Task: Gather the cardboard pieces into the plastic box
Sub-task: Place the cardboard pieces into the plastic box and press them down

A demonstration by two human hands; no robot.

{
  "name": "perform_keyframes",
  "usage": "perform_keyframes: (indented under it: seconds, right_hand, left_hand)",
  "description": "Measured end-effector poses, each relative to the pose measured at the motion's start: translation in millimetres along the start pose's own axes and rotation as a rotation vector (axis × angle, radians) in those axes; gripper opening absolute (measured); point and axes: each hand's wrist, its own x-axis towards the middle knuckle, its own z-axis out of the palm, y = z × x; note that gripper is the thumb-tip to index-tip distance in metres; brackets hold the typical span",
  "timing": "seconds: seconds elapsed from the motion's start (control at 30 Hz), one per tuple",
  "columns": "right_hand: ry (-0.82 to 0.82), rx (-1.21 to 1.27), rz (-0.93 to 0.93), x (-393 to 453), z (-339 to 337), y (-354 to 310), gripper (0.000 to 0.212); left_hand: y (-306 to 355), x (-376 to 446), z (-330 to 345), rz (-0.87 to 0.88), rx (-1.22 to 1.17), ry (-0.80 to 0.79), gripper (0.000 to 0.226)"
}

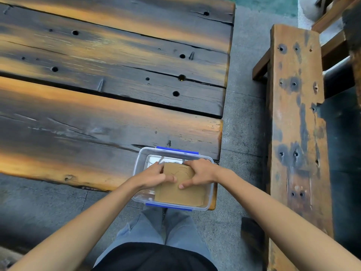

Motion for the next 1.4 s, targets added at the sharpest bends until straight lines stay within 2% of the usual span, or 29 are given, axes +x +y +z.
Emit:
perform_keyframes:
  seconds: [0.07, 0.1, 0.17, 0.23, 0.3, 0.37, 0.5, 0.63, 0.83, 1.17, 1.33, 1.4]
  right_hand:
    - [-0.025, 0.011, 0.019, 3, -3, -1, 0.090]
    - [-0.039, 0.020, 0.031, 5, -4, -2, 0.088]
    - [-0.041, 0.043, 0.045, 9, -5, -4, 0.082]
    - [-0.028, 0.057, 0.045, 11, -6, -3, 0.079]
    - [-0.031, 0.049, 0.038, 12, -6, -2, 0.087]
    - [-0.039, 0.011, 0.029, 13, -6, -1, 0.092]
    - [-0.009, -0.037, 0.014, 13, -3, -1, 0.080]
    - [0.024, -0.116, -0.001, 11, 2, -2, 0.088]
    - [-0.013, -0.166, 0.022, 12, 1, -7, 0.088]
    - [0.020, -0.228, 0.015, 12, 1, -4, 0.099]
    - [-0.049, -0.194, 0.060, 3, -9, -13, 0.100]
    - [-0.073, -0.142, 0.073, 0, -13, -16, 0.104]
  left_hand:
    - [-2, 3, 2, -0.017, 0.112, 0.007, 0.048]
    - [-1, 5, 3, -0.035, 0.159, 0.011, 0.045]
    - [1, 7, 6, -0.079, 0.264, 0.003, 0.056]
    - [4, 10, 10, -0.128, 0.377, 0.003, 0.080]
    - [7, 9, 13, -0.158, 0.467, 0.013, 0.096]
    - [10, 7, 15, -0.147, 0.523, -0.004, 0.100]
    - [12, 4, 17, -0.142, 0.600, -0.012, 0.101]
    - [14, 2, 13, -0.162, 0.618, -0.023, 0.098]
    - [14, 2, 6, -0.138, 0.533, -0.073, 0.075]
    - [11, 8, 7, -0.091, 0.614, -0.042, 0.085]
    - [7, 0, 0, -0.123, 0.572, -0.020, 0.109]
    - [9, -5, -5, -0.107, 0.536, 0.023, 0.110]
